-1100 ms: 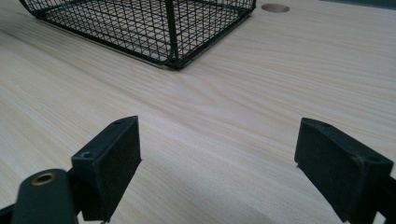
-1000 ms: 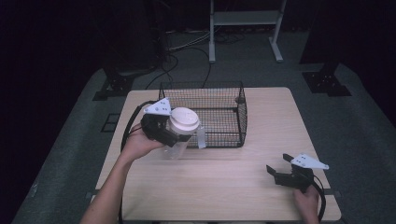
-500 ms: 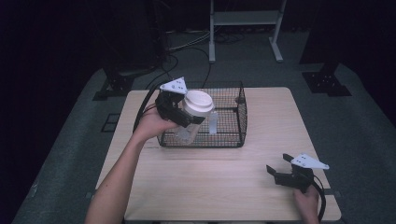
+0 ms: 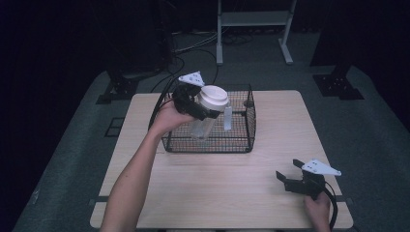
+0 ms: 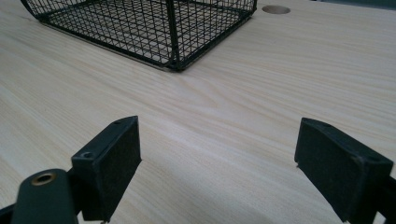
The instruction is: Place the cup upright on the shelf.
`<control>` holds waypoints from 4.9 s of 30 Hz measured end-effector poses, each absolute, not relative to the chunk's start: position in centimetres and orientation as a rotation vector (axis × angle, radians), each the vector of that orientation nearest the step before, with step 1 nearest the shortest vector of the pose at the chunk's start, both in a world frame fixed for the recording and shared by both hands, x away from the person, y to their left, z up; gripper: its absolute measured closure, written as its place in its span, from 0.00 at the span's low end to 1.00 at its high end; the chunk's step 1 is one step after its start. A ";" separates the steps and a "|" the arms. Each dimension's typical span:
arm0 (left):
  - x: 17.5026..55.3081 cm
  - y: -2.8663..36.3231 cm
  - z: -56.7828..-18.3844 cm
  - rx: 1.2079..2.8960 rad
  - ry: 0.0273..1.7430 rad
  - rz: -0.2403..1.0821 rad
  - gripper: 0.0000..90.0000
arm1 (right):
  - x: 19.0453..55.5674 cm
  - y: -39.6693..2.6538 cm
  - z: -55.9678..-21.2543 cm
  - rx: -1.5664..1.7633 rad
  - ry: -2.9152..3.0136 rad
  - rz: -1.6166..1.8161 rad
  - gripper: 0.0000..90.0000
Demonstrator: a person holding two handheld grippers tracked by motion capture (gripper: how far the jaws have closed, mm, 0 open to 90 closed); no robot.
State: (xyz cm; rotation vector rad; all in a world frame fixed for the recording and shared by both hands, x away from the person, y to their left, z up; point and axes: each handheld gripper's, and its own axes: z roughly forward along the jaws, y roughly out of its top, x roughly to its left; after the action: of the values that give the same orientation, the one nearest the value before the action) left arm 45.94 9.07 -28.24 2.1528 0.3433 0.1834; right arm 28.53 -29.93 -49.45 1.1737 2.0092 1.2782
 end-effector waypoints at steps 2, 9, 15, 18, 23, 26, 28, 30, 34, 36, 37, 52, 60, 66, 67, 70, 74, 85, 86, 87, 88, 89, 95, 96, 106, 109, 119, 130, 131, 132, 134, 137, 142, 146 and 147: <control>46.4 8.9 -28.3 2.145 0.351 0.188 0.17 | 28.5 -29.9 -49.5 1.177 2.008 1.280 0.15; 48.1 8.6 -28.8 2.125 0.393 0.193 0.17 | 28.5 -29.9 -49.4 1.178 2.009 1.285 0.15; 49.2 8.1 -29.3 2.126 0.421 0.196 0.17 | 28.5 -30.0 -49.4 1.177 2.010 1.287 0.15; 49.7 7.9 -29.6 2.118 0.427 0.189 0.17 | 28.4 -30.0 -49.4 1.177 2.010 1.289 0.15; 50.5 7.5 -30.2 2.107 0.442 0.197 0.17 | 28.5 -30.0 -49.4 1.174 2.006 1.293 0.15; 50.9 7.3 -30.8 2.113 0.448 0.197 0.17 | 28.5 -30.0 -49.4 1.172 2.006 1.294 0.15; 51.1 7.1 -31.3 2.116 0.450 0.193 0.17 | 28.5 -30.0 -49.4 1.171 2.003 1.297 0.15; 51.4 6.9 -31.8 2.109 0.458 0.197 0.17 | 28.5 -30.0 -49.4 1.170 2.003 1.298 0.15; 51.9 6.5 -32.9 2.114 0.474 0.198 0.17 | 28.4 -30.1 -49.4 1.171 2.002 1.301 0.15; 52.1 6.4 -33.5 2.127 0.485 0.200 0.17 | 28.5 -30.1 -49.4 1.166 2.000 1.303 0.15; 52.2 6.4 -33.7 2.130 0.490 0.199 0.17 | 28.5 -30.1 -49.4 1.165 2.000 1.304 0.15; 53.7 6.1 -37.6 2.108 0.539 0.150 0.17 | 28.4 -30.1 -49.4 1.166 2.001 1.308 0.15; 53.6 7.0 -38.5 2.117 0.544 0.154 0.17 | 28.4 -30.1 -49.4 1.165 2.000 1.311 0.15; 53.1 7.8 -38.5 2.129 0.562 0.165 0.16 | 28.4 -30.1 -49.4 1.163 2.001 1.308 0.15; 52.9 7.9 -38.4 2.138 0.559 0.170 0.16 | 28.4 -30.1 -49.4 1.163 2.001 1.308 0.15; 52.4 7.8 -38.2 2.180 0.553 0.194 0.16 | 28.4 -30.1 -49.4 1.164 2.000 1.308 0.15; 51.8 7.9 -38.2 2.242 0.553 0.225 0.16 | 28.4 -30.1 -49.4 1.164 2.000 1.307 0.15; 50.8 8.7 -38.6 2.257 0.561 0.233 0.14 | 28.4 -30.1 -49.4 1.167 1.999 1.304 0.15; 50.8 8.8 -38.6 2.254 0.557 0.236 0.14 | 28.4 -30.1 -49.4 1.166 2.000 1.304 0.15; 50.6 8.8 -38.6 2.240 0.561 0.236 0.13 | 28.4 -30.1 -49.4 1.166 2.000 1.303 0.15; 50.6 8.8 -38.6 2.242 0.558 0.239 0.13 | 28.4 -30.1 -49.4 1.166 2.001 1.303 0.15; 50.5 8.8 -38.7 2.237 0.561 0.235 0.12 | 28.4 -30.1 -49.4 1.165 2.001 1.302 0.15; 50.2 9.3 -38.8 2.239 0.561 0.249 0.09 | 28.4 -30.1 -49.4 1.165 2.002 1.302 0.15; 50.1 9.3 -38.8 2.233 0.567 0.248 0.09 | 28.4 -30.1 -49.4 1.165 2.003 1.301 0.15; 49.7 10.2 -38.7 2.215 0.570 0.254 0.05 | 28.4 -30.0 -49.4 1.168 2.004 1.296 0.15; 49.5 10.3 -38.5 2.195 0.556 0.244 0.04 | 28.5 -30.0 -49.4 1.167 2.004 1.295 0.15; 49.0 10.5 -37.6 2.171 0.535 0.271 0.00 | 28.5 -30.0 -49.4 1.167 2.006 1.293 0.15; 48.6 11.0 -36.3 2.128 0.529 0.288 0.00 | 28.5 -30.0 -49.4 1.170 2.004 1.293 0.15; 48.5 11.1 -36.3 2.125 0.527 0.288 0.00 | 28.5 -30.0 -49.4 1.172 2.004 1.293 0.15; 48.5 11.1 -36.1 2.123 0.522 0.291 0.00 | 28.5 -30.0 -49.4 1.172 2.004 1.292 0.15; 48.3 11.2 -35.9 2.118 0.519 0.293 0.00 | 28.5 -30.0 -49.4 1.171 2.004 1.292 0.15; 48.1 11.2 -35.6 2.122 0.511 0.291 0.00 | 28.5 -30.1 -49.4 1.173 2.004 1.294 0.15; 47.7 11.6 -35.3 2.118 0.506 0.294 0.00 | 28.6 -30.2 -49.4 1.173 2.003 1.302 0.15; 47.5 12.2 -35.0 2.117 0.505 0.297 0.00 | 28.6 -30.2 -49.4 1.170 2.006 1.304 0.15; 47.3 12.4 -34.9 2.116 0.504 0.304 0.00 | 28.6 -30.2 -49.4 1.170 2.005 1.308 0.15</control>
State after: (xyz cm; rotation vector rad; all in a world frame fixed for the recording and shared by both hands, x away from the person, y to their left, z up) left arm 47.35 12.37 -34.90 2.1164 0.5038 0.3036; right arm 28.59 -30.24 -49.44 1.1704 2.0046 1.3078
